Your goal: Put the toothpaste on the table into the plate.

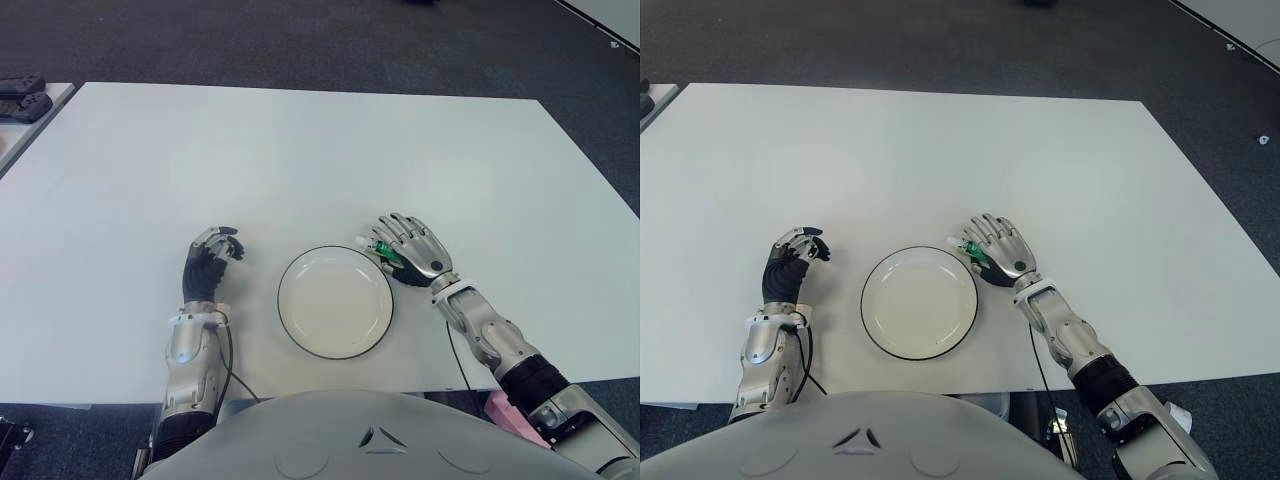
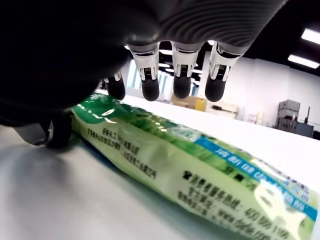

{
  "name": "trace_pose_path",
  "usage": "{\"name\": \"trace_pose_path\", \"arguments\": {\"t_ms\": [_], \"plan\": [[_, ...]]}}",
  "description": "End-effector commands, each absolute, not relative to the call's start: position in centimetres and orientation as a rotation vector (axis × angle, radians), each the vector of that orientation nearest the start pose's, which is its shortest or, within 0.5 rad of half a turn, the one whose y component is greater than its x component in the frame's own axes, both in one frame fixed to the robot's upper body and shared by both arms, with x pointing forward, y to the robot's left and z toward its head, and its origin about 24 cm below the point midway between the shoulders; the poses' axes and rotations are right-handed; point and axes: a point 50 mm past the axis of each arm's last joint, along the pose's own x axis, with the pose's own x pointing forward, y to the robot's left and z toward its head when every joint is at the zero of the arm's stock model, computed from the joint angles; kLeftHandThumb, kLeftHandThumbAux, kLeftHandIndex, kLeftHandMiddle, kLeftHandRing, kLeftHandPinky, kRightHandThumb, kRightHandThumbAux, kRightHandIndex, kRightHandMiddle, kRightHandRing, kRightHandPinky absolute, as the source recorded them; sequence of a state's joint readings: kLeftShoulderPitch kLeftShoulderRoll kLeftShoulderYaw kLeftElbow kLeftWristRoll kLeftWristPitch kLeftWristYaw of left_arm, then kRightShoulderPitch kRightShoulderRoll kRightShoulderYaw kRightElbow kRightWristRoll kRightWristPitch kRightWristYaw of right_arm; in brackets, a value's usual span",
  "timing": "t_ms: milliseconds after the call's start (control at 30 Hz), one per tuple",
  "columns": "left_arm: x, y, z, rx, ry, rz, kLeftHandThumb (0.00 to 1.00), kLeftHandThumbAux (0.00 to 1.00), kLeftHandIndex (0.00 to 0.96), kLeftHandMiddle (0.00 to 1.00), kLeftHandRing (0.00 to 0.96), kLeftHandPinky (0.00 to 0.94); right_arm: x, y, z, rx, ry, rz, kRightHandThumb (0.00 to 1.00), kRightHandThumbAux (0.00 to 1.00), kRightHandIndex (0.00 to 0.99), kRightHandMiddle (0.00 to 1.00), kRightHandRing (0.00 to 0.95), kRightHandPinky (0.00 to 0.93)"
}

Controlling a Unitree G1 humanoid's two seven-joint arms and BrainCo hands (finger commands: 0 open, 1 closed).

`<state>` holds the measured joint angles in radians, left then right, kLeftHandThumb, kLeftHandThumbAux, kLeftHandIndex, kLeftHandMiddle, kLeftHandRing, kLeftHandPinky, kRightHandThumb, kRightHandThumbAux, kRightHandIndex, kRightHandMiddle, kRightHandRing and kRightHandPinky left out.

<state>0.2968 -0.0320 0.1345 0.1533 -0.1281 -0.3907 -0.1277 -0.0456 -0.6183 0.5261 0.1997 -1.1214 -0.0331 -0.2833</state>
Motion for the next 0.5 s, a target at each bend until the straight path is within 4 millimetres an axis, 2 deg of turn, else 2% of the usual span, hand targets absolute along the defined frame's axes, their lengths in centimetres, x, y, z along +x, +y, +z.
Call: {"name": "trace_pose_path", "arguments": {"t_ms": [33,200,267,300,367,400,500], "plan": [[17.4,18.9,-1.7,-0.103,0.038,0.139,0.694,0.72,0.433,0.597,0.572,0.551,22.1,-18.1,-1.9,-1.633,-0.154,0.484,0.568,0.453,0.106,0.046,0.032,0.103],[17.3,19.0,-1.7,-0.103,0.042,0.147,0.694,0.72,0.433,0.595,0.567,0.547,22.3,-17.9,-1.6,-1.534,-0.146,0.474,0.66,0.501,0.262,0.236,0.263,0.349],[17.3,19.0,-1.7,-0.104,0.042,0.151,0.694,0.72,0.433,0.596,0.567,0.55,22.4,-17.8,-1.4,-1.496,-0.148,0.474,0.681,0.513,0.289,0.27,0.308,0.39],[17.3,19.0,-1.6,-0.105,0.042,0.153,0.694,0.72,0.434,0.597,0.569,0.552,22.4,-17.8,-1.3,-1.476,-0.148,0.475,0.696,0.582,0.338,0.322,0.366,0.436],[17.3,19.0,-1.6,-0.107,0.042,0.155,0.694,0.72,0.434,0.598,0.57,0.554,22.5,-17.7,-1.1,-1.443,-0.148,0.479,0.709,0.643,0.38,0.368,0.417,0.477],[17.3,19.0,-1.6,-0.107,0.042,0.156,0.695,0.72,0.434,0.598,0.571,0.555,22.5,-17.7,-1.1,-1.434,-0.147,0.481,0.758,0.655,0.407,0.394,0.451,0.499],[17.4,19.0,-1.6,-0.109,0.041,0.158,0.695,0.72,0.434,0.6,0.573,0.558,22.5,-17.7,-0.9,-1.401,-0.141,0.483,0.818,0.67,0.442,0.423,0.496,0.523]]}}
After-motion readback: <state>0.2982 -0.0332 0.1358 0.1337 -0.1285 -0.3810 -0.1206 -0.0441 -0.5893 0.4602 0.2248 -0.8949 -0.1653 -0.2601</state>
